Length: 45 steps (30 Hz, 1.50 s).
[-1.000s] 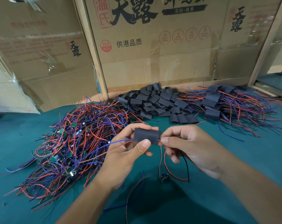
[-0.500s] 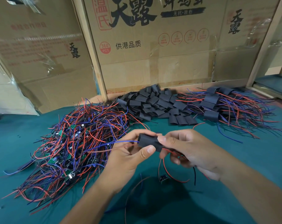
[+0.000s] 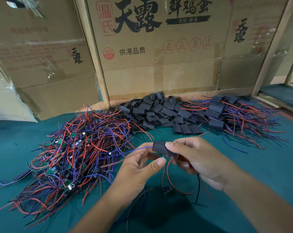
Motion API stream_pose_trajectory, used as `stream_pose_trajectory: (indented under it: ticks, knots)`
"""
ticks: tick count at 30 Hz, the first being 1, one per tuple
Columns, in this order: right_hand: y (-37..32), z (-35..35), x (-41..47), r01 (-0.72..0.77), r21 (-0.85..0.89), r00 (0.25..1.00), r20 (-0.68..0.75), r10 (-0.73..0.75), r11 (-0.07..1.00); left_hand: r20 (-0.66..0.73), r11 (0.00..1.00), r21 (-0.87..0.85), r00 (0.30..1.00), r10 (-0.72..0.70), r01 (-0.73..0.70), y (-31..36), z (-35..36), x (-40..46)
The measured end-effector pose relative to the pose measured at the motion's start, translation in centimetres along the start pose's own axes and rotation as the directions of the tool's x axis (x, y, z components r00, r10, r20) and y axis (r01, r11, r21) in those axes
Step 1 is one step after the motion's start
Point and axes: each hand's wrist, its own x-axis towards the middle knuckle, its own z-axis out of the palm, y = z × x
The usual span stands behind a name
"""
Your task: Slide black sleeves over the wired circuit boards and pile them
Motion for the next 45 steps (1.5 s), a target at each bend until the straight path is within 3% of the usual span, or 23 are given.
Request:
stream_pose_trajectory:
  ticks: [5,7,10,15,18,22,25,28,31,36,41,45]
  knots:
    - [-1.7,-3.7,0.8,0.025,-0.100,0.985,-0.165,-0.041,0.995,-0.036,0.993,0.108,0.999,-0.039,0.042,0.0,-0.3,0.0]
    - [-2.3,-6.6,2.5,-0.001,-0.167,0.960,-0.276,-0.045,0.986,-0.038,0.990,0.128,0.998,-0.058,0.063,-0.2,-0.3,0.0]
    - [-3.1,-12.7,6.5,-0.079,-0.131,0.900,-0.435,0.015,0.988,-0.046,0.982,0.170,0.996,-0.079,0.086,-0.5,-0.3,0.2]
    - [-4.2,-21.8,12.6,-0.211,-0.146,0.665,-0.746,0.033,0.966,-0.048,0.979,0.189,0.996,-0.074,0.082,-0.5,-0.6,0.3]
    - [-3.9,-25.0,14.8,-0.437,-0.335,0.539,-0.841,-0.055,0.835,-0.056,0.978,0.189,0.995,-0.078,0.088,-0.7,-0.9,0.5]
    - [-2.8,-26.2,16.2,-0.608,-0.583,0.623,-0.771,-0.131,0.539,-0.056,0.972,0.215,0.995,-0.089,0.099,-0.7,-1.0,0.5]
    - [-2.8,-25.8,16.0,-0.669,-0.614,0.625,-0.770,-0.130,0.419,-0.058,0.966,0.237,0.994,-0.094,0.105,-0.7,-1.2,0.5]
    - [-3.1,-23.4,15.5,-0.658,-0.682,0.630,-0.731,-0.263,0.320,-0.064,0.941,0.316,0.993,-0.102,0.117,-0.7,-1.4,0.4]
    - [-3.8,-18.1,15.3,-0.443,-0.825,0.765,-0.552,-0.332,0.350,-0.042,0.843,0.533,0.997,-0.058,0.071,-0.9,-1.1,0.2]
    - [-3.0,-7.4,14.8,-0.050,-0.856,0.948,-0.202,-0.244,0.514,0.095,0.656,0.753,0.995,-0.027,-0.054,-0.9,-0.8,-0.1]
    - [-1.5,2.2,14.3,0.170,-0.788,0.980,0.075,-0.183,0.592,0.154,0.467,0.877,0.987,-0.046,-0.115,-0.9,-1.1,-0.1]
    - [-3.4,6.6,14.0,0.315,-0.686,0.914,0.032,-0.405,0.656,0.185,0.403,0.901,0.983,-0.022,-0.160,-0.9,-1.3,-0.3]
